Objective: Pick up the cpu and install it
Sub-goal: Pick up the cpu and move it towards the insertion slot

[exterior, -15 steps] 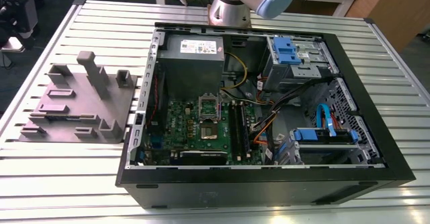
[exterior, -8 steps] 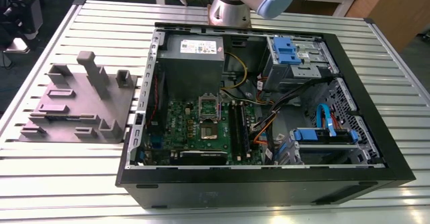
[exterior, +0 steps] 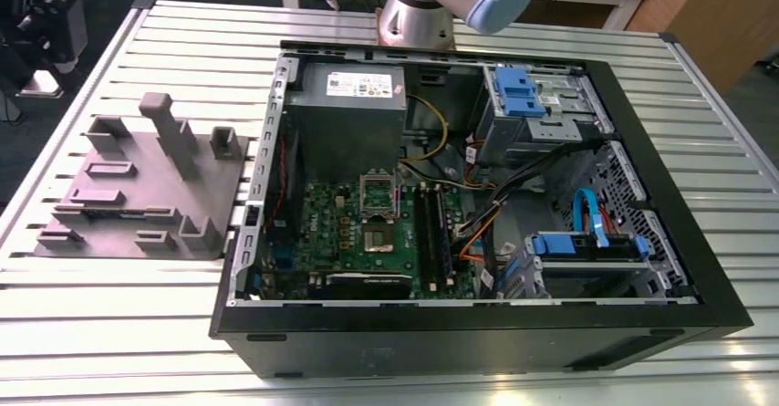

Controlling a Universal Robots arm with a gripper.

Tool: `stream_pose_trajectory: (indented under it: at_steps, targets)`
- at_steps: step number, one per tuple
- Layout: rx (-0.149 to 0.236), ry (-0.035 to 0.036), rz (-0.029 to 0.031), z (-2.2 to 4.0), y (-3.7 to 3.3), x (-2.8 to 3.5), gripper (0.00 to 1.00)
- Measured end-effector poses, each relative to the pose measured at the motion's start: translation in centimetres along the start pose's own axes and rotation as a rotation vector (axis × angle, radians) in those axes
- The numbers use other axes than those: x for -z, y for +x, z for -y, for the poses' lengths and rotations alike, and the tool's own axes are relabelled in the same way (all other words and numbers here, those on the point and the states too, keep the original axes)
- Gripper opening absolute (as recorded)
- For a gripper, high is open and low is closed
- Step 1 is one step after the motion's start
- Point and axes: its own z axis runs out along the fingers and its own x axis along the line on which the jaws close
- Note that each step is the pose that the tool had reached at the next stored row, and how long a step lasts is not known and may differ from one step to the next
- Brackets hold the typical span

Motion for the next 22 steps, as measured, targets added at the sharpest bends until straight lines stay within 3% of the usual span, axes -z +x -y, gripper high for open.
stream_pose_trajectory:
  at_steps: [11, 22]
  targets:
    - [0.000, 0.0000, -0.0001, 0.06, -0.94, 0.01, 0.47]
    - [-0.003, 0.0000, 0.0001, 0.04, -1.21, 0.02, 0.47]
